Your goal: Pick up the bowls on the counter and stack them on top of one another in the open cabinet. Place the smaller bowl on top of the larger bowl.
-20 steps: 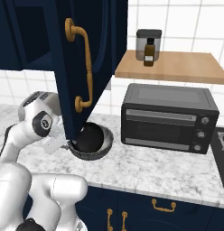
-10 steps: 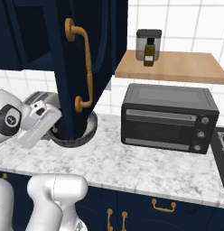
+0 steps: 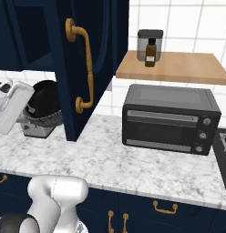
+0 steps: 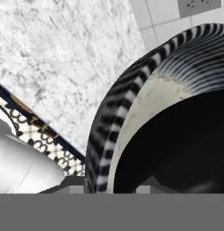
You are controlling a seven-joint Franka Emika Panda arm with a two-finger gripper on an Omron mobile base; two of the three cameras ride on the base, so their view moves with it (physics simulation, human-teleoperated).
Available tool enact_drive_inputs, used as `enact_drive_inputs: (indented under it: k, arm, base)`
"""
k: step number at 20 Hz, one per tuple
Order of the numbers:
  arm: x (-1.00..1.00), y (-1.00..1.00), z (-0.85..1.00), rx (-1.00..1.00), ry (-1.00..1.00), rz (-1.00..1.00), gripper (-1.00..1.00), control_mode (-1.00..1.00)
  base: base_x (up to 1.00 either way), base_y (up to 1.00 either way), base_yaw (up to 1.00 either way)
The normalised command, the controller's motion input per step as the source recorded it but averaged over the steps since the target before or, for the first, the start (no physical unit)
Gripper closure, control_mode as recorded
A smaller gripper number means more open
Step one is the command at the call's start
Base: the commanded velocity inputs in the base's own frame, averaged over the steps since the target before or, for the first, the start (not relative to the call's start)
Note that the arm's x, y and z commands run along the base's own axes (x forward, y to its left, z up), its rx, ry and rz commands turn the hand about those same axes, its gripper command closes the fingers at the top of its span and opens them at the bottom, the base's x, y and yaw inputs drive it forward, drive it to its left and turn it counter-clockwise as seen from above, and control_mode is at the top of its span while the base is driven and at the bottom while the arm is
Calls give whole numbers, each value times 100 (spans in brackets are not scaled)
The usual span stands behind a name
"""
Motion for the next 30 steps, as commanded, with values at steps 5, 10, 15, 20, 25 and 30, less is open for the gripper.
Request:
enact_drive_inputs:
  k: [5,10,15,20,25,30]
  arm:
    - [-15,27,100,-12,-10,0,100,-100]
    - [73,-3,91,-1,-3,2,100,-100]
    - [100,-8,15,0,0,6,100,-100]
    - [100,-10,0,2,0,5,100,-100]
    - [99,-23,23,8,0,1,100,-100]
    - [100,-4,-4,6,1,1,100,-100]
  base:
    - [0,0,0]
    - [0,0,0]
    - [0,0,0]
    - [0,0,0]
    - [0,0,0]
    - [0,0,0]
